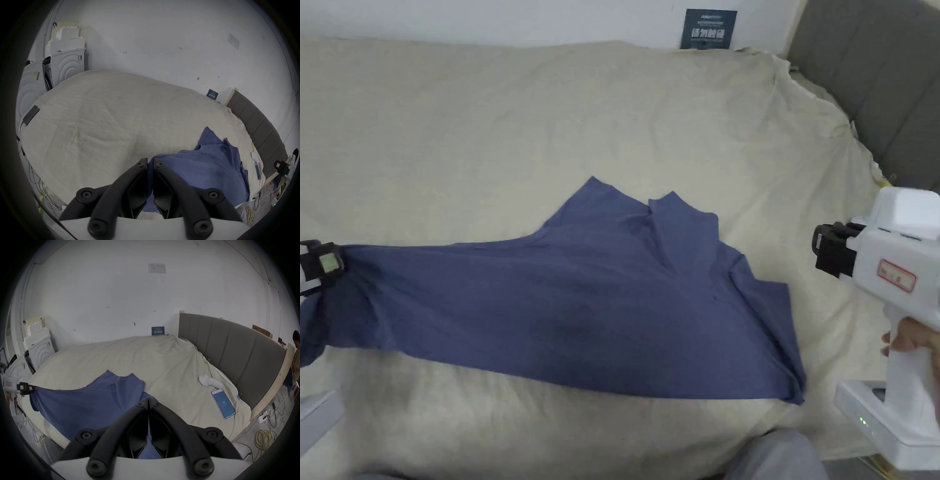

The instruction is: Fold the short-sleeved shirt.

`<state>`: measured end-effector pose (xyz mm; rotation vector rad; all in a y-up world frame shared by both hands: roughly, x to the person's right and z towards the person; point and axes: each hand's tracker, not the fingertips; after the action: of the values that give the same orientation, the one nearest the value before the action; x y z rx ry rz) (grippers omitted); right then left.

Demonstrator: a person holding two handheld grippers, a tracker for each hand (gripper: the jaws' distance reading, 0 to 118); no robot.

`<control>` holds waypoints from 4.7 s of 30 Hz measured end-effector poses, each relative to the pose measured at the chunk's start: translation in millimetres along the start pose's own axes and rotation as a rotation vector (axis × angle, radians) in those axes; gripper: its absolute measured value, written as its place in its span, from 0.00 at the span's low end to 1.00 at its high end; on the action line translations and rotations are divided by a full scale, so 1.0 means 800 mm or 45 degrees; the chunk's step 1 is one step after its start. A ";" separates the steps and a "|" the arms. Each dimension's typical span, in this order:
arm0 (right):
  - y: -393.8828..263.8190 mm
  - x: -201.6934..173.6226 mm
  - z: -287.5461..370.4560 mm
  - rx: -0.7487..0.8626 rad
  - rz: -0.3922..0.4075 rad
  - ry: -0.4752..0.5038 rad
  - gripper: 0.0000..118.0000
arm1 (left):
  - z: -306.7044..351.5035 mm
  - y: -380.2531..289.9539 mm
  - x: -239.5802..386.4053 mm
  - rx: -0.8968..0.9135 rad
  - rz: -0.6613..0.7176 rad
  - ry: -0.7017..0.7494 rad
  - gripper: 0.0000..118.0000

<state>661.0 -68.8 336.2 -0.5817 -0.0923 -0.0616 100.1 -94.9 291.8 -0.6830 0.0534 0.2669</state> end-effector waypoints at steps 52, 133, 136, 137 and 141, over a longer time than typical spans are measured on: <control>0.224 0.139 0.075 -0.011 -0.396 0.109 0.03 | 0.105 0.181 0.001 0.475 0.326 -0.211 0.02; -0.058 0.158 -0.137 -0.481 -0.542 -0.242 0.03 | -0.134 0.014 -0.075 -0.168 -0.011 0.454 0.00; -0.091 0.166 -0.112 -0.495 -0.585 -0.213 0.03 | -0.103 -0.018 -0.091 -0.183 0.017 0.438 0.00; -0.101 0.165 -0.105 -0.508 -0.595 -0.215 0.03 | -0.096 -0.029 -0.098 -0.202 0.010 0.444 0.00; -0.127 0.165 -0.083 -0.539 -0.563 -0.202 0.03 | -0.065 -0.069 -0.114 -0.244 0.022 0.456 0.00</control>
<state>788.3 -194.6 350.0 -0.9813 -0.3679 -0.4732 28.7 -188.9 297.8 -0.9158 0.3798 0.1642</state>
